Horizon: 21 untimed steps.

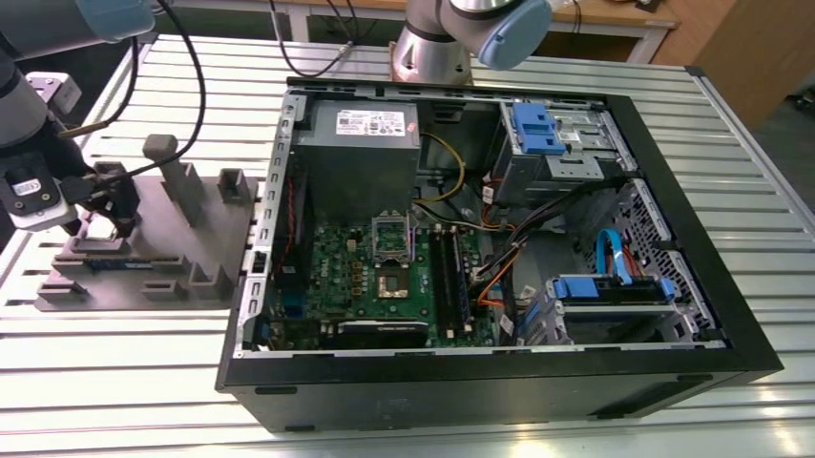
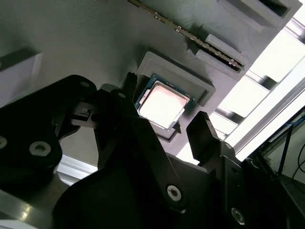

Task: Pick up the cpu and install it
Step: 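Pick up the cpu and move it towards the insertion slot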

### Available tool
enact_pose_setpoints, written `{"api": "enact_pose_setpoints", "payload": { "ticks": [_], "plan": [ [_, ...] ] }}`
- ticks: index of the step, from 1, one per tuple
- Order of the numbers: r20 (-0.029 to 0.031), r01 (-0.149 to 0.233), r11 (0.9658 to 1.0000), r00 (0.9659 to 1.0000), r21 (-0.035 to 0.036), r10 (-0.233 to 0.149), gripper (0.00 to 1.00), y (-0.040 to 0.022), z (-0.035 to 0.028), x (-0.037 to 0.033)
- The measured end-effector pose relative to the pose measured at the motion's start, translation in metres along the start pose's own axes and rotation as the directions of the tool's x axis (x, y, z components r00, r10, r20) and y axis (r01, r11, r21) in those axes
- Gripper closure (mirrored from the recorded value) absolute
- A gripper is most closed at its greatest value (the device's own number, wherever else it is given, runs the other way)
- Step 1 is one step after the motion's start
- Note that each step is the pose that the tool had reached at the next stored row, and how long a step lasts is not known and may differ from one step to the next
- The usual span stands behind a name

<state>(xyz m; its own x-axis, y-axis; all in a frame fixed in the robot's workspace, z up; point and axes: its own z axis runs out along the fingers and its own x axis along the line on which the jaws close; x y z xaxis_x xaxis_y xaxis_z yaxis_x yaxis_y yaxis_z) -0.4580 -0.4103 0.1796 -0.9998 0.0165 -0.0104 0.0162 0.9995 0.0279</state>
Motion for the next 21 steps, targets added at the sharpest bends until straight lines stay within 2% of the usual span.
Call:
{"api": "enact_pose_setpoints", "payload": {
  "ticks": [7,8,9,10,21],
  "plan": [
    [-0.0002,0.0,1.0,1.0,0.0003,0.0,0.33,0.0,0.0,-0.0002],
    [-0.0002,0.0,1.0,1.0,0.0003,0.0,0.39,-0.0001,0.0,-0.0002],
    [-0.0002,0.0,1.0,1.0,0.0003,0.0,0.39,0.0,0.0,-0.0002],
    [-0.0001,0.0,1.0,1.0,0.0003,0.0,0.46,-0.0001,0.0,-0.0002],
    [-0.0017,0.0,1.0,1.0,0.0004,0.0,0.46,0.0,-0.0022,-0.0005]
  ]
}}
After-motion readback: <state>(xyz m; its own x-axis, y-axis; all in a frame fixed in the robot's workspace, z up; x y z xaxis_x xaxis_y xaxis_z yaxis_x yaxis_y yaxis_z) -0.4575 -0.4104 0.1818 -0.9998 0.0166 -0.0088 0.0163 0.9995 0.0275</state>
